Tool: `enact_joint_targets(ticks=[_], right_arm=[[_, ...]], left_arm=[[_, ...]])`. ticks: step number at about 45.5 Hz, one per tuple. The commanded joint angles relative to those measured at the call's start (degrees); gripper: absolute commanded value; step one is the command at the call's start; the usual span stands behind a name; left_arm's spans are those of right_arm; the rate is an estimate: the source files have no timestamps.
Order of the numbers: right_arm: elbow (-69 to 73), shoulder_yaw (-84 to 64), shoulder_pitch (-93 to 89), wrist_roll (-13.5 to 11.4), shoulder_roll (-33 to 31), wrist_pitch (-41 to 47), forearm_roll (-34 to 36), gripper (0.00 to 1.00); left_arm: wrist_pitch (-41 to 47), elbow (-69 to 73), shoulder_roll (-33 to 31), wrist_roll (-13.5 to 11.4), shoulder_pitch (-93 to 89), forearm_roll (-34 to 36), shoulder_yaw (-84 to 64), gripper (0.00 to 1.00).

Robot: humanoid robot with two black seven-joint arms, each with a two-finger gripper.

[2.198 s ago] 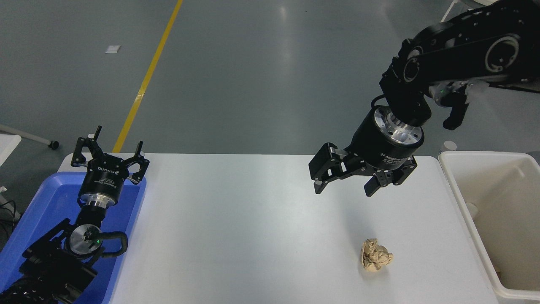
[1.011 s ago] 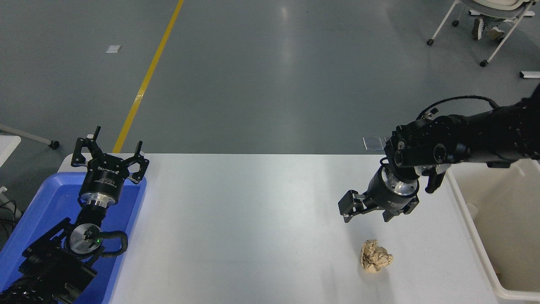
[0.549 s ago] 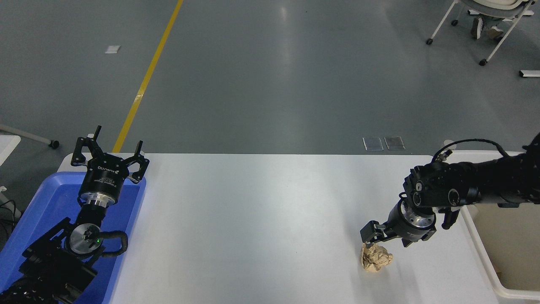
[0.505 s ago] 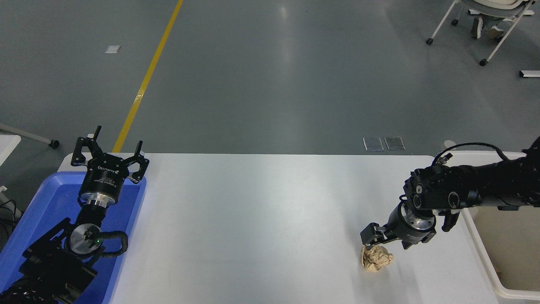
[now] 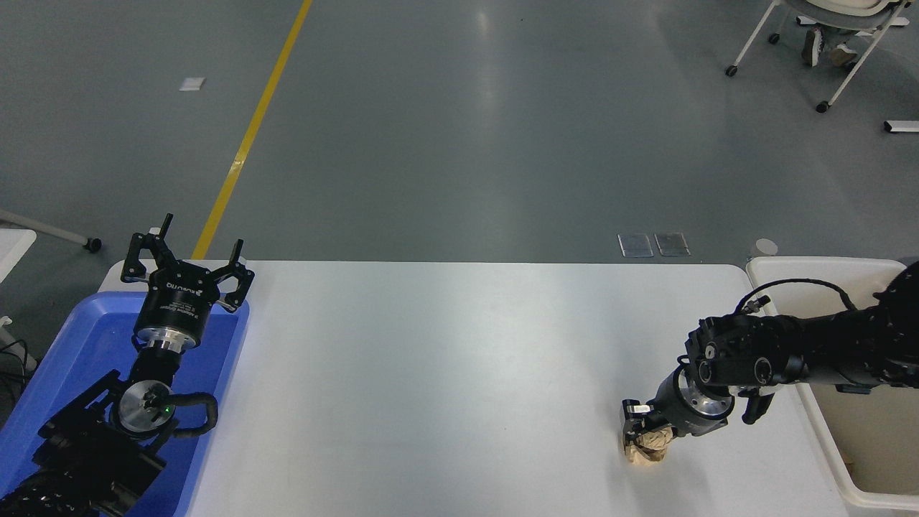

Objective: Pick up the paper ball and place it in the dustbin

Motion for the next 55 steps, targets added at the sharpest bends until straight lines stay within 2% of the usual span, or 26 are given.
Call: enact_joint_targets(ticks=[1, 7, 22, 33, 43, 55], right_arm=[[0.85, -0.37, 2.44, 0.00, -1.00, -1.11, 1.03, 0.00], [6.65, -2.22, 11.31, 0.00, -4.43, -0.14, 1.64, 0.00], [25.28, -12.67, 44.44, 0.18, -11.64, 8.56, 5.42, 0.00], [36.71, -20.15, 68.62, 0.35, -10.50, 15.24, 10.78, 0.00], [37.42, -21.38, 74.34, 0.44, -8.65, 18.93, 12.28, 0.00], [36.98, -23.93, 74.35, 0.44, -9.97, 19.37, 11.05, 0.00]], left_arm=[[-0.05, 0.00, 0.00, 0.00, 0.00, 0.00, 0.00, 1.00], [-0.05, 0.00, 0.00, 0.09, 0.00, 0.00, 0.00, 1.00], [-0.05, 0.00, 0.00, 0.09, 0.00, 0.00, 0.00, 1.00], [-0.05, 0.00, 0.00, 0.00, 0.00, 0.00, 0.09, 1.00], [-0.05, 0.00, 0.00, 0.09, 0.00, 0.00, 0.09, 1.00], [-0.05, 0.00, 0.00, 0.00, 0.00, 0.00, 0.09, 1.00]])
